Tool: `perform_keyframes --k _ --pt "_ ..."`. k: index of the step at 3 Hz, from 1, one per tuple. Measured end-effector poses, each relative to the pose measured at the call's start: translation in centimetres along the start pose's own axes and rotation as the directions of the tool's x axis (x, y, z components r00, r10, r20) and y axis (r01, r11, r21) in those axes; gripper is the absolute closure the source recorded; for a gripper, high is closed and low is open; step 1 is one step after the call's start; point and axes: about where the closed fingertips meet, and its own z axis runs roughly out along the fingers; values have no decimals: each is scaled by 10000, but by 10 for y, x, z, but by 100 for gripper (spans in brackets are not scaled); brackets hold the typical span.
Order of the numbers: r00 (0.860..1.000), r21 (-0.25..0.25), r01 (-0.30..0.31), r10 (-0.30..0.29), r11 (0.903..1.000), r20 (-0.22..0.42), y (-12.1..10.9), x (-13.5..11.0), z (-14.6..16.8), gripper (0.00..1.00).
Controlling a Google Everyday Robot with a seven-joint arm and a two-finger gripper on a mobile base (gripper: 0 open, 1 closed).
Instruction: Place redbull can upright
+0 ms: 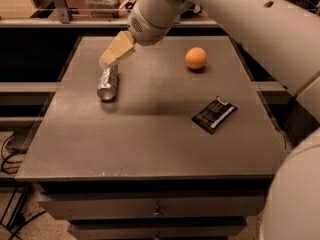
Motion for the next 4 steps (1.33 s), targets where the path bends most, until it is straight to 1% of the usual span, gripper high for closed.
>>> perform_keyframes --k 1,2,3,4 --pt "9988 134 -441 438 9989 227 5 -18 34 0" --pt "9979 143 -564 559 9983 334 5 -21 34 0" --pt "9971 -133 -744 746 9971 115 10 -21 49 0" --pt "9969 -449 -785 785 9959 -21 18 -27 72 0"
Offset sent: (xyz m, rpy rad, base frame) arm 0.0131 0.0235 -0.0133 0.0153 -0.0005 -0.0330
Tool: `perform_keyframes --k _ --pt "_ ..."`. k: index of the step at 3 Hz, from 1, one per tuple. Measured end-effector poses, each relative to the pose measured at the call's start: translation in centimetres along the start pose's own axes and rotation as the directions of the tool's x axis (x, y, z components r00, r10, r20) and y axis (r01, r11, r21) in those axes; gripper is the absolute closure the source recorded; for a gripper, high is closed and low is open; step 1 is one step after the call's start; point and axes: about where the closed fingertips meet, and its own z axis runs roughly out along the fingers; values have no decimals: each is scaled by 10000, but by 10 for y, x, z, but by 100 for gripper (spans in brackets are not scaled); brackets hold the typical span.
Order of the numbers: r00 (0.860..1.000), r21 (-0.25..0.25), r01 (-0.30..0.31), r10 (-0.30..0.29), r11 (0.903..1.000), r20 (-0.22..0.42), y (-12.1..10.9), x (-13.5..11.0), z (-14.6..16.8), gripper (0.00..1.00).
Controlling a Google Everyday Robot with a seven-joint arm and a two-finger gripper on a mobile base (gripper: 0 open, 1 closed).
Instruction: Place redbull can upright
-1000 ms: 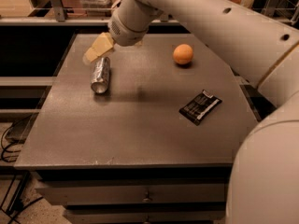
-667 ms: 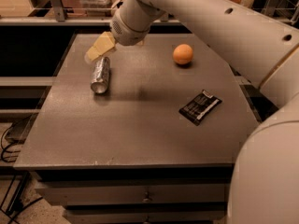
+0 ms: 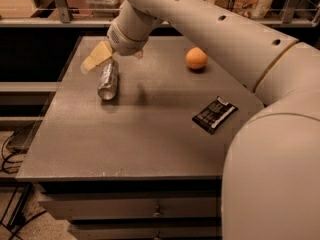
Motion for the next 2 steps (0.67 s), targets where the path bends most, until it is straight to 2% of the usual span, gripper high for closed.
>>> perform_keyframes --k 1,2 --pt "9998 -294 -130 125 9995 -173 6 -4 23 0" --pt "9980 -265 -272 256 9993 -586 10 -6 47 18"
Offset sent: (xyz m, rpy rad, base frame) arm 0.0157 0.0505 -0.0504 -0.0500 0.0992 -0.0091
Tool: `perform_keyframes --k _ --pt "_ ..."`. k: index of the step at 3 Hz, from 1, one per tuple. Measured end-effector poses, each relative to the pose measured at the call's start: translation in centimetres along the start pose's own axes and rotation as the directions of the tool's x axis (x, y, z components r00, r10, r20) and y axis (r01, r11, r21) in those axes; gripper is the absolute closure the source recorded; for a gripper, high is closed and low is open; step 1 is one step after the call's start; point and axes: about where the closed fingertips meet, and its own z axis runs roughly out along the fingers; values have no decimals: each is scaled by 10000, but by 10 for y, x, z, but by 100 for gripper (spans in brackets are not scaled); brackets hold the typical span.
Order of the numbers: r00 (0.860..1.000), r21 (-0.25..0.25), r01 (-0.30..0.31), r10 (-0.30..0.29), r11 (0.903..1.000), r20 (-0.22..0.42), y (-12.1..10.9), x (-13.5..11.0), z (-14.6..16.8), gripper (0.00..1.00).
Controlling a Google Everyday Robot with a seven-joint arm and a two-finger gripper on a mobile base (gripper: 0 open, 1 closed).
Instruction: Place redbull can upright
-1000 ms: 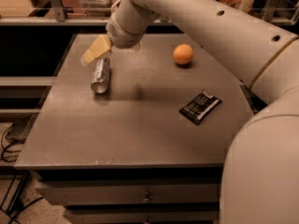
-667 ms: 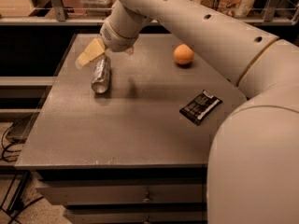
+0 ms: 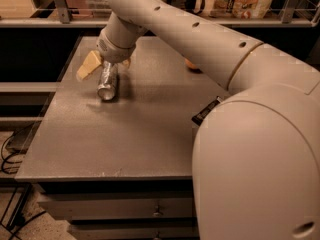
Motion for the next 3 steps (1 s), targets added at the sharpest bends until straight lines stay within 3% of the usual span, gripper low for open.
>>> perform_keyframes --k 1,3 --pt "9989 198 -282 290 9994 -368 -3 1 15 41" --pt "9986 281 -345 357 9990 -403 -3 0 12 87"
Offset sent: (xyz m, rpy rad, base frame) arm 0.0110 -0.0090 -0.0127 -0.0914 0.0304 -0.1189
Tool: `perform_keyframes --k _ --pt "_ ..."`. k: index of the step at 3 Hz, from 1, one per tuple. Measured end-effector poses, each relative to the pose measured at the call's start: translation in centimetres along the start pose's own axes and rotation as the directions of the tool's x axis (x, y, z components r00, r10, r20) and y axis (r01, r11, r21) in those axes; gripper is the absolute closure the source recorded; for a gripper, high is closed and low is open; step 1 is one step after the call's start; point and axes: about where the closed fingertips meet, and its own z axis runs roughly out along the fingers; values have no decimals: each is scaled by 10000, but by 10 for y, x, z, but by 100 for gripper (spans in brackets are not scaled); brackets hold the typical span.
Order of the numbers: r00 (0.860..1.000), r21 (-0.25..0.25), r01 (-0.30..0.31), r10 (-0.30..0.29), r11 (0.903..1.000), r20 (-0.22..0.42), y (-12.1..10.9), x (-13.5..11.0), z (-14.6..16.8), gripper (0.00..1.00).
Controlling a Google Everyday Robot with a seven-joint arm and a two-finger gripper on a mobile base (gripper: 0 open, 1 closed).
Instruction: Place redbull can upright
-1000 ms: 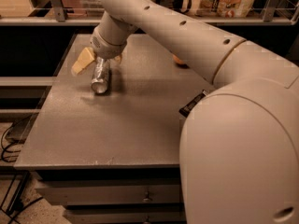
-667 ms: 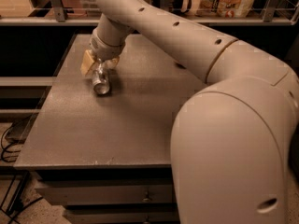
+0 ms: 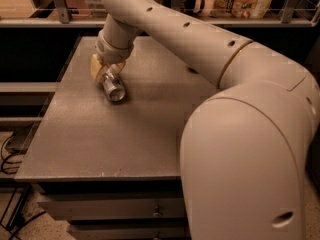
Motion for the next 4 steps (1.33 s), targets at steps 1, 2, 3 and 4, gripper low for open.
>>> perform_keyframes --k 1,2,3,4 --pt "10000 1 1 -1 10000 2 0 0 0 100" --pt "9930 -70 645 -634 9979 993 2 -11 -23 100" --pt "9397 -82 2010 -1905 9795 2841 9 -29 -67 100" --pt "8601 -136 2965 -2608 9549 4384 13 -38 -95 100"
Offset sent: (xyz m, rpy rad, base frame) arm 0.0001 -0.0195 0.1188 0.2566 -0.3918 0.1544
